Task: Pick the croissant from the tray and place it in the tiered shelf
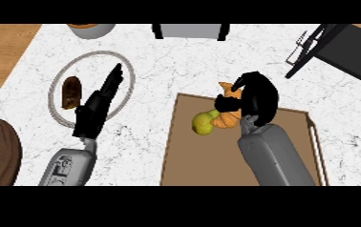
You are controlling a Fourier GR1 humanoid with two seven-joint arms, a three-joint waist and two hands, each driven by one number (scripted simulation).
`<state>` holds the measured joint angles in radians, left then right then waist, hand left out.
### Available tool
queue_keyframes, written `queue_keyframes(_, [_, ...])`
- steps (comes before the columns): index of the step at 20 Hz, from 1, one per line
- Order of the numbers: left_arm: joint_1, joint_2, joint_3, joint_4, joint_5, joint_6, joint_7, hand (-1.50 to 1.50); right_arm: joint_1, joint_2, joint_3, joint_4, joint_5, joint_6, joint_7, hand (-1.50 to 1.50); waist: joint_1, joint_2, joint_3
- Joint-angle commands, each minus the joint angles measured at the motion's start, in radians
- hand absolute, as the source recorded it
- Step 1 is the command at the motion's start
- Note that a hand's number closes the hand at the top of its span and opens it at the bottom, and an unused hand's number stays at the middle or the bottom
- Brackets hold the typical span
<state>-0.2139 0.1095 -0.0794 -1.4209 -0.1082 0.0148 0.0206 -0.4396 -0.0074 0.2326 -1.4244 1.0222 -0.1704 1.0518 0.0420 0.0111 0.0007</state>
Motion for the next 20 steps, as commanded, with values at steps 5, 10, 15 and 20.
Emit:
queue_keyframes(5, [0.023,0.006,0.006,-0.011,0.009,-0.016,-0.006,0.00,-0.274,0.007,-0.044,0.086,0.098,-0.214,0.137,1.50,-0.019,-0.011,-0.001])
queue_keyframes(10, [0.017,0.001,0.012,0.007,-0.003,0.000,-0.004,0.00,-0.411,0.007,-0.058,0.086,0.205,-0.177,0.263,1.50,-0.029,-0.012,-0.002])
queue_keyframes(15, [0.057,-0.005,0.002,-0.011,-0.018,0.012,-0.020,0.00,-0.465,-0.018,-0.156,0.059,0.368,-0.043,0.266,1.50,-0.043,-0.016,-0.002])
queue_keyframes(20, [0.025,-0.001,0.040,0.028,-0.002,0.012,-0.033,0.00,-0.547,-0.036,-0.221,0.016,0.455,0.044,0.268,1.50,-0.051,-0.015,-0.002])
